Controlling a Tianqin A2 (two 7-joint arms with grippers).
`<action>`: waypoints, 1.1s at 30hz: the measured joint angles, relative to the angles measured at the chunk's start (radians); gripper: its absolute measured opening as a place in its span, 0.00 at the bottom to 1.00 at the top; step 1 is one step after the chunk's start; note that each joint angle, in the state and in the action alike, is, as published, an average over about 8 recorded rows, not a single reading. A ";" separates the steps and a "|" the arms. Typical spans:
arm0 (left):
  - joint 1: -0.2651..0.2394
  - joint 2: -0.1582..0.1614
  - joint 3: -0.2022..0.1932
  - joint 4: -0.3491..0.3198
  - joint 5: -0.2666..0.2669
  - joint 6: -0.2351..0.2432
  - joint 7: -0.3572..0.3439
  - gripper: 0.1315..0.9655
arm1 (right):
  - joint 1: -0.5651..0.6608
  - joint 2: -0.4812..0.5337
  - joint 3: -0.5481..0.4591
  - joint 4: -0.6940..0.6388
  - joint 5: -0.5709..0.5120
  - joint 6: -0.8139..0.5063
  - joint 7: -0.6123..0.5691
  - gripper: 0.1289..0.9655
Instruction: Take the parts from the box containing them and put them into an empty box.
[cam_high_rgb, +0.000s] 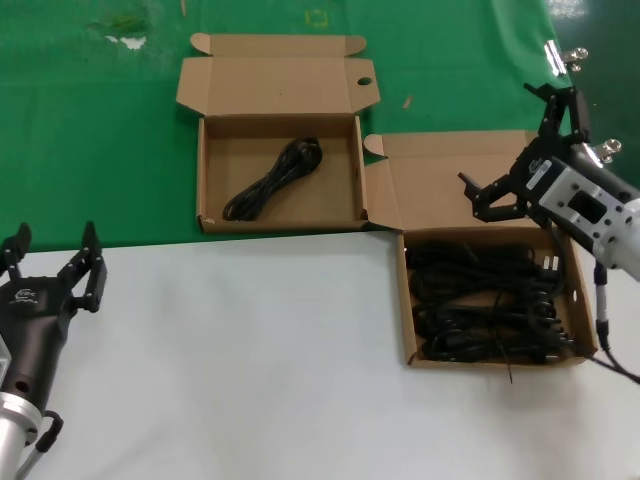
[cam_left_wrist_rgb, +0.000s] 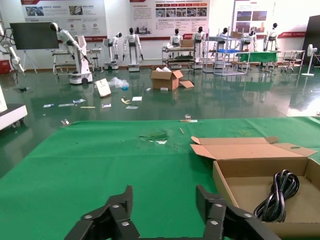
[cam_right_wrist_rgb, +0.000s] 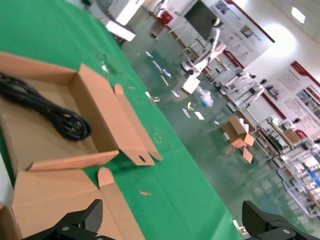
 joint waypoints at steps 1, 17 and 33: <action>0.000 0.000 0.000 0.000 0.000 0.000 0.000 0.31 | -0.008 -0.004 0.004 0.006 0.003 0.005 0.007 1.00; 0.000 0.000 0.000 0.000 0.000 0.000 0.000 0.70 | -0.139 -0.074 0.065 0.100 0.051 0.088 0.115 1.00; 0.000 0.000 0.000 0.000 0.000 0.000 0.000 0.96 | -0.271 -0.143 0.126 0.194 0.099 0.172 0.223 1.00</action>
